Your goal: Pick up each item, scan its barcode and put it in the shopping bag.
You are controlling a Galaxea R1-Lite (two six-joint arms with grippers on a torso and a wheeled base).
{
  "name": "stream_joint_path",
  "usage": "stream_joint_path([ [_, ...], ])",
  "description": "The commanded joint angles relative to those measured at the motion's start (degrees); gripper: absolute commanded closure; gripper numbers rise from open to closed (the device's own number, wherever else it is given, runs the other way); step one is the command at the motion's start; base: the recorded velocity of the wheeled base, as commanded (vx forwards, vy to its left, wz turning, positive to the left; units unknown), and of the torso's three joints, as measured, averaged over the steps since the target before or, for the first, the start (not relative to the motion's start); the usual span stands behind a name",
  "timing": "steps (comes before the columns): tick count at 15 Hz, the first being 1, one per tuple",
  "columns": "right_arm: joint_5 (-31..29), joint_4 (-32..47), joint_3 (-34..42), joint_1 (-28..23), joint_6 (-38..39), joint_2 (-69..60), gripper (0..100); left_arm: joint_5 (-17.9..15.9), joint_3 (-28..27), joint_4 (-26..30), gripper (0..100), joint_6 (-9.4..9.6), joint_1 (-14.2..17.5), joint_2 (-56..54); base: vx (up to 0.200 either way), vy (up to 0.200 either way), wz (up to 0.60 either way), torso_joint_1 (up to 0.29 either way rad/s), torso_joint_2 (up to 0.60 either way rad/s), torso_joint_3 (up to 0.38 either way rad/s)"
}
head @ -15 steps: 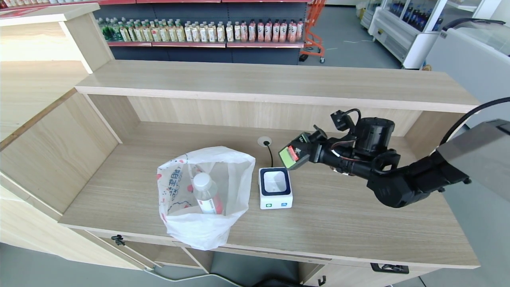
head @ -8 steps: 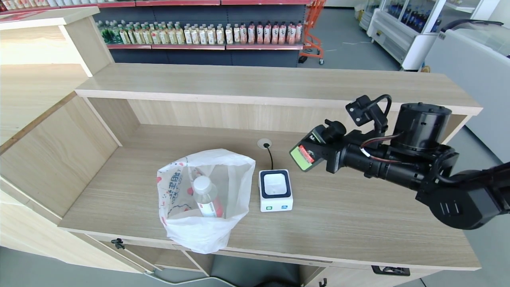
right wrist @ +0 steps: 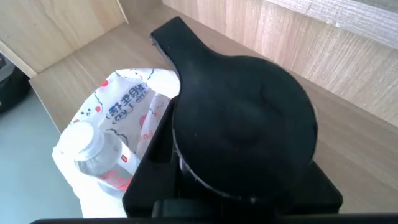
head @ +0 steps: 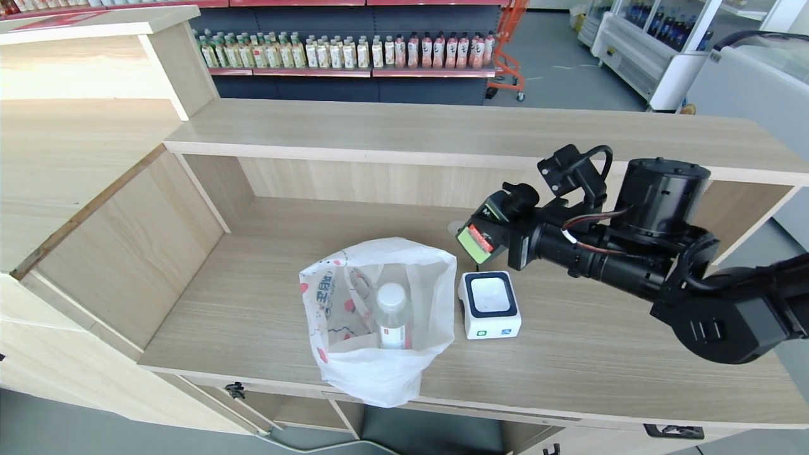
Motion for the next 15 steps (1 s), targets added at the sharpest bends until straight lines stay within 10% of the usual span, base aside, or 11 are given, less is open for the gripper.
stream_joint_path([
  [1, 0.8, -0.1, -4.7, -1.4, 0.1, 5.5, 100, 0.0, 0.0, 0.0, 0, -0.04, 0.0, 0.0, 0.000, 0.000, 0.00, 0.000, 0.00, 0.000],
  [15, 19.4, -2.3, -16.5, -5.5, 4.6, 25.2, 100, 0.0, 0.0, 0.0, 0, -0.13, 0.0, 0.0, 0.000, 0.000, 0.00, 0.000, 0.00, 0.000],
])
